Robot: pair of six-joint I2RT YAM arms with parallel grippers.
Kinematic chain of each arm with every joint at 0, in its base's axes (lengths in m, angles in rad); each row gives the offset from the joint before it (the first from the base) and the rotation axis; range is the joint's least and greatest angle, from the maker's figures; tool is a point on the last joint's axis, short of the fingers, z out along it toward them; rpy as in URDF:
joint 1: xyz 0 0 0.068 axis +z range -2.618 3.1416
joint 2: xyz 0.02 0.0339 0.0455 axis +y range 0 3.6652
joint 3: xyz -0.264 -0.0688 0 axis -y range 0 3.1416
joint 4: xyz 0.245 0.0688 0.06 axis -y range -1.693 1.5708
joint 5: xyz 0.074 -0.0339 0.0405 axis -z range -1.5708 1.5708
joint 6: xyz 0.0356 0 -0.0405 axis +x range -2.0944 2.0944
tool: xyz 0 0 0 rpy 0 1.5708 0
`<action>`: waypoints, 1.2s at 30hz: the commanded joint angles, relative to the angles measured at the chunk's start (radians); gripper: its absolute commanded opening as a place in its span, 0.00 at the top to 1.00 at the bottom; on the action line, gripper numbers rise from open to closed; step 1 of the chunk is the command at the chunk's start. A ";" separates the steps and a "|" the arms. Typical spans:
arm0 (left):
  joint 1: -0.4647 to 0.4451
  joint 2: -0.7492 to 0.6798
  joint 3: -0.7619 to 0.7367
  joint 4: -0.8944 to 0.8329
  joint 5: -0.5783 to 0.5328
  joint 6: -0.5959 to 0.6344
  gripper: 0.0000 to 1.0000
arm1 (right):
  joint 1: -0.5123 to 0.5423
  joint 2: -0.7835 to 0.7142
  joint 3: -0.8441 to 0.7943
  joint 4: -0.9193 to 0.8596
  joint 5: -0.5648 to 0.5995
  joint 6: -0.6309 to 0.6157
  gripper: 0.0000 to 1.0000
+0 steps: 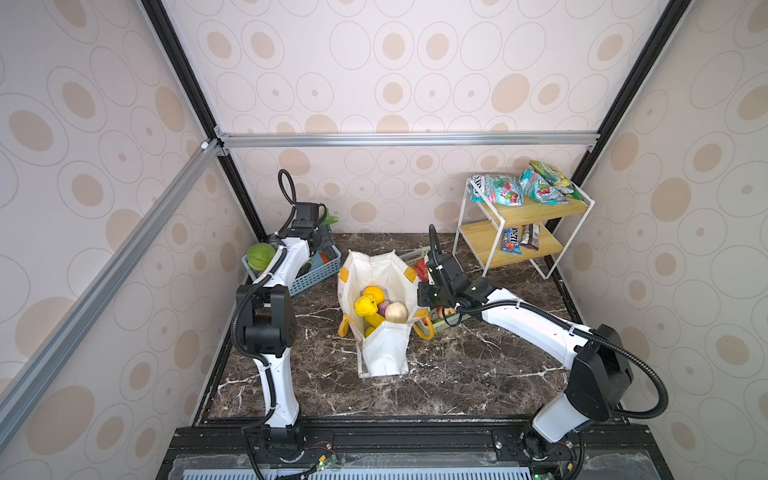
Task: Place the food into the grocery bag and tie it
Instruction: 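Move the left gripper back to the blue basket over the dark eggplant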
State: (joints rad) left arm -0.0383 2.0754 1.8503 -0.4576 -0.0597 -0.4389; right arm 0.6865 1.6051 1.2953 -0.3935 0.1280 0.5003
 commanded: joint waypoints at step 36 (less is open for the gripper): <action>0.012 0.217 0.030 0.171 0.070 -0.167 0.56 | -0.015 -0.011 0.023 -0.037 0.035 0.039 0.97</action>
State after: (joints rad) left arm -0.0376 2.2604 1.8706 -0.2955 0.0055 -0.5888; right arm 0.6830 1.6054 1.3037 -0.4198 0.1318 0.5308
